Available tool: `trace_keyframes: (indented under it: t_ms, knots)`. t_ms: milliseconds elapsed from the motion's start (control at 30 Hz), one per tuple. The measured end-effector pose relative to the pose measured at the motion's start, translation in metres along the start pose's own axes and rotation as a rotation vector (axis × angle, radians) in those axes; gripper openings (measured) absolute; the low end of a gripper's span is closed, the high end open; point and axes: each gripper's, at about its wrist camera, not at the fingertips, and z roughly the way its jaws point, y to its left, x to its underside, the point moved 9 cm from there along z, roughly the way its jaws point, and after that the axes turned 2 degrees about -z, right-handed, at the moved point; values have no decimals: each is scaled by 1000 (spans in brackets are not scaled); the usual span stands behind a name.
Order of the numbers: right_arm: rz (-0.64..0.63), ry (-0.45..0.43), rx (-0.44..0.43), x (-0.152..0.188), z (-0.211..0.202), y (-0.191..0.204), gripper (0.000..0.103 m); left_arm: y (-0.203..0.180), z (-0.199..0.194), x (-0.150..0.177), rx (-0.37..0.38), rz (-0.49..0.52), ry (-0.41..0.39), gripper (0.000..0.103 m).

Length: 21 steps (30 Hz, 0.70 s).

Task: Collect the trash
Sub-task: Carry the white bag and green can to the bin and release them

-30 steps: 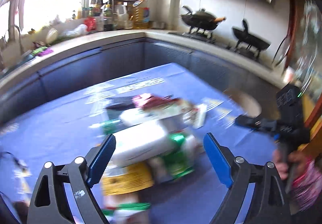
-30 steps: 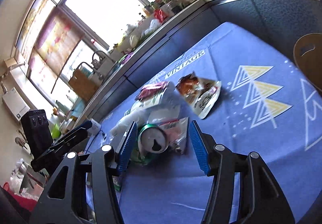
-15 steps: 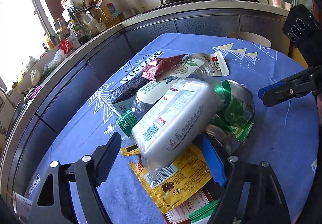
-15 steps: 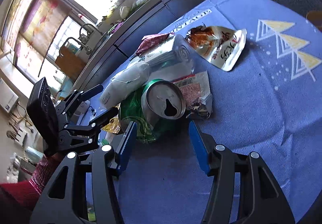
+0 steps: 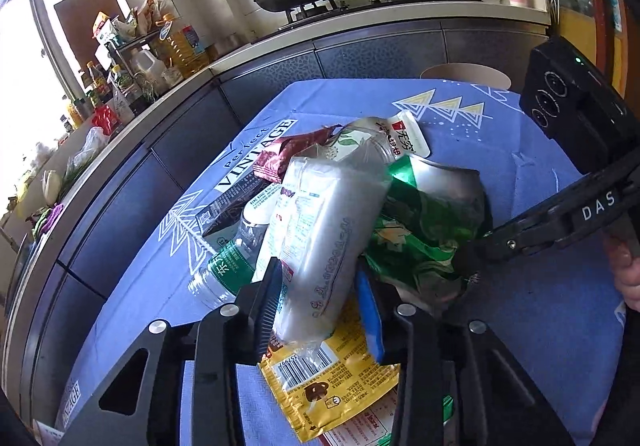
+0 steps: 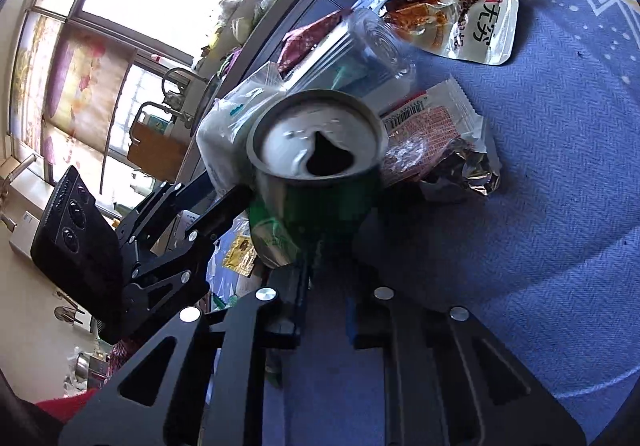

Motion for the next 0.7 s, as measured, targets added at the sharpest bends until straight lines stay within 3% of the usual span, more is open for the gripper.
trace_keyframes:
  t_ms: [167,267,533,700]
  knots:
    - [-178,-80,68,-2,-39,24,10,9,-6,1,-21,-51,0,31]
    - [-223,-108,89,3,-58,27,9,15,-11,-2,-19,-103,-5,29]
    - [-162,-202,74,-8,-103,5,9,20,-46,-25,16,-257,-72,26]
    - [-127,-260,95,-18,-128,-23,9,0,-64,-53,103,-331,-137,26]
